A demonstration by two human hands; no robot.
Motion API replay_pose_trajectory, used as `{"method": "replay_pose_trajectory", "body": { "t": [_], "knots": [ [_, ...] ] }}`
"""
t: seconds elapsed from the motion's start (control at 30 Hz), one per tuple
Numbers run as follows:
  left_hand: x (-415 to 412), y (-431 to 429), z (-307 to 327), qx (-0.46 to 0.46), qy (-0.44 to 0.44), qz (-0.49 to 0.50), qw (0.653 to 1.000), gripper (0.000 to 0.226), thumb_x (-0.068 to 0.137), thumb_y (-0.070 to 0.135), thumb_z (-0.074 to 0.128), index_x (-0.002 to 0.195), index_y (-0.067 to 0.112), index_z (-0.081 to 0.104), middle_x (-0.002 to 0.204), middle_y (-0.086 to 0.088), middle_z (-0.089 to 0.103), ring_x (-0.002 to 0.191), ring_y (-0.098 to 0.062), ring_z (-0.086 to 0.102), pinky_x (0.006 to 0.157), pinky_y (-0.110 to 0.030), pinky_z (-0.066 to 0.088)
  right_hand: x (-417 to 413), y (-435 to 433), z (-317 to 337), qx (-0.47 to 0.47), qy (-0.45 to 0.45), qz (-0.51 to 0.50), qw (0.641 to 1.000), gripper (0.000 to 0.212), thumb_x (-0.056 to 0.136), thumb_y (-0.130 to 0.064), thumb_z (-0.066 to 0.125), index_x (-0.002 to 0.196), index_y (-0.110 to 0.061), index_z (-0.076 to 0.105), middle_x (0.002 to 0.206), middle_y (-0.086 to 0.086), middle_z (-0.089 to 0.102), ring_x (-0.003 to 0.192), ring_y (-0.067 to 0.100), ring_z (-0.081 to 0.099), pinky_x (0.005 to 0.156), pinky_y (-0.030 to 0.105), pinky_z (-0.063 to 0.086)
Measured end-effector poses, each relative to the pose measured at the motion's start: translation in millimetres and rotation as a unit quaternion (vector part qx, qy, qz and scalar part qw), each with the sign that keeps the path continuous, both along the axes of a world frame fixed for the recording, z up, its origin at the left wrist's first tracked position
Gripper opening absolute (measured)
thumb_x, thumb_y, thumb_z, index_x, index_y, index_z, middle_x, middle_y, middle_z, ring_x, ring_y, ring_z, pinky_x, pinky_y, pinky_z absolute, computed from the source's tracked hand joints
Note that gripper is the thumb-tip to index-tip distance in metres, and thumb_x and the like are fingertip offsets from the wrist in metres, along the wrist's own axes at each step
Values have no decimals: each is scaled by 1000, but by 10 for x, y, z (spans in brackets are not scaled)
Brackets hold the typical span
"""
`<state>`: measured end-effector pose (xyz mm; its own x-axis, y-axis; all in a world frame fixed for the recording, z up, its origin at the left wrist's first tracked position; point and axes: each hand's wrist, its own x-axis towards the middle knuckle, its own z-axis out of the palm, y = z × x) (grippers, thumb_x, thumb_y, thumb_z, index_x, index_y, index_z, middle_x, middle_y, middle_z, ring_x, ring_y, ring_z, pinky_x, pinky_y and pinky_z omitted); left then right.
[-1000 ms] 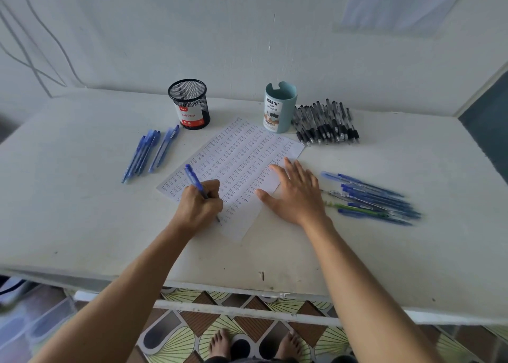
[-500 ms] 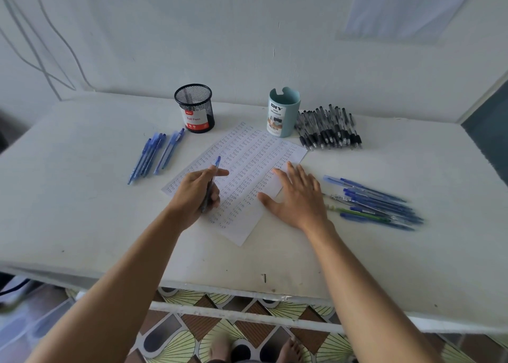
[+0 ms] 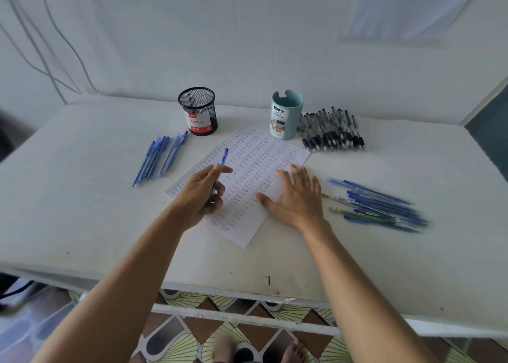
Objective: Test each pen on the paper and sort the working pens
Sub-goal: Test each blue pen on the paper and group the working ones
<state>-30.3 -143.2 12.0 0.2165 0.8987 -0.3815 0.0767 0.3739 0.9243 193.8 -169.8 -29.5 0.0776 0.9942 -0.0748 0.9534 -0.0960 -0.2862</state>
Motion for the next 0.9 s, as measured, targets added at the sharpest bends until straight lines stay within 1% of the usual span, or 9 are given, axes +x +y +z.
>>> {"method": "replay_pose_trajectory", "body": {
  "t": [0.07,0.13,0.2,0.27,0.33,0.43,0.6,0.77,0.9],
  "knots": [
    [-106,78,-3,11,18,26,999,32,108,31,41,118,19,68,73,-1,49,50,-8,39,46,-22,32,29,-11,12,-5,-4,20,1000,82,87,-79,38,154,-34,21,167,5,3,153,27,-4,121,52,-2],
    [-205,178,19,32,51,68,996,31,107,20,41,125,11,65,83,-4,49,57,-9,39,50,-23,34,55,-26,25,-8,-7,40,999,84,84,-80,33,155,-38,21,167,2,4,153,26,-3,120,53,-2],
    [-306,291,50,83,151,113,979,32,105,14,42,128,4,63,89,-8,53,66,-16,45,58,-28,39,65,-32,35,-7,3,44,999,87,76,-80,29,154,-41,23,167,-2,6,153,24,-1,120,54,-2],
    [-454,394,46,157,318,153,922,30,101,8,41,113,2,67,89,-15,57,80,-29,54,69,-35,40,69,-31,37,-8,13,49,999,85,74,-75,35,152,-44,25,167,-6,7,153,22,1,120,55,-2],
    [-622,471,10,211,404,195,868,28,90,5,40,98,0,67,86,-23,55,92,-42,57,74,-35,38,79,-36,36,-5,18,54,998,82,73,-70,41,150,-45,27,166,-10,9,153,20,2,119,56,-2],
    [-816,560,-68,194,426,277,839,34,90,4,41,117,1,63,111,-29,64,113,-44,54,93,-40,40,84,-38,36,-6,31,58,998,84,71,-66,45,150,-44,28,166,-12,10,153,18,2,119,57,-2],
    [-948,582,-184,129,453,324,821,37,90,-1,43,125,3,54,132,-25,50,122,-42,45,105,-43,32,78,-33,28,-6,34,53,998,85,70,-65,46,149,-43,28,166,-13,9,153,16,2,119,56,-2],
    [-863,593,-245,94,466,297,828,40,98,19,37,132,3,52,140,-21,42,130,-39,35,111,-47,23,73,-32,38,-3,38,52,998,84,69,-65,46,148,-43,29,165,-12,11,153,16,3,119,56,-1],
    [-833,563,-278,92,513,253,815,48,99,32,34,138,9,51,143,-18,43,134,-35,32,112,-48,21,63,-39,36,-3,39,51,998,84,69,-65,45,149,-43,30,165,-12,11,153,16,3,119,56,-1]
  ]
}}
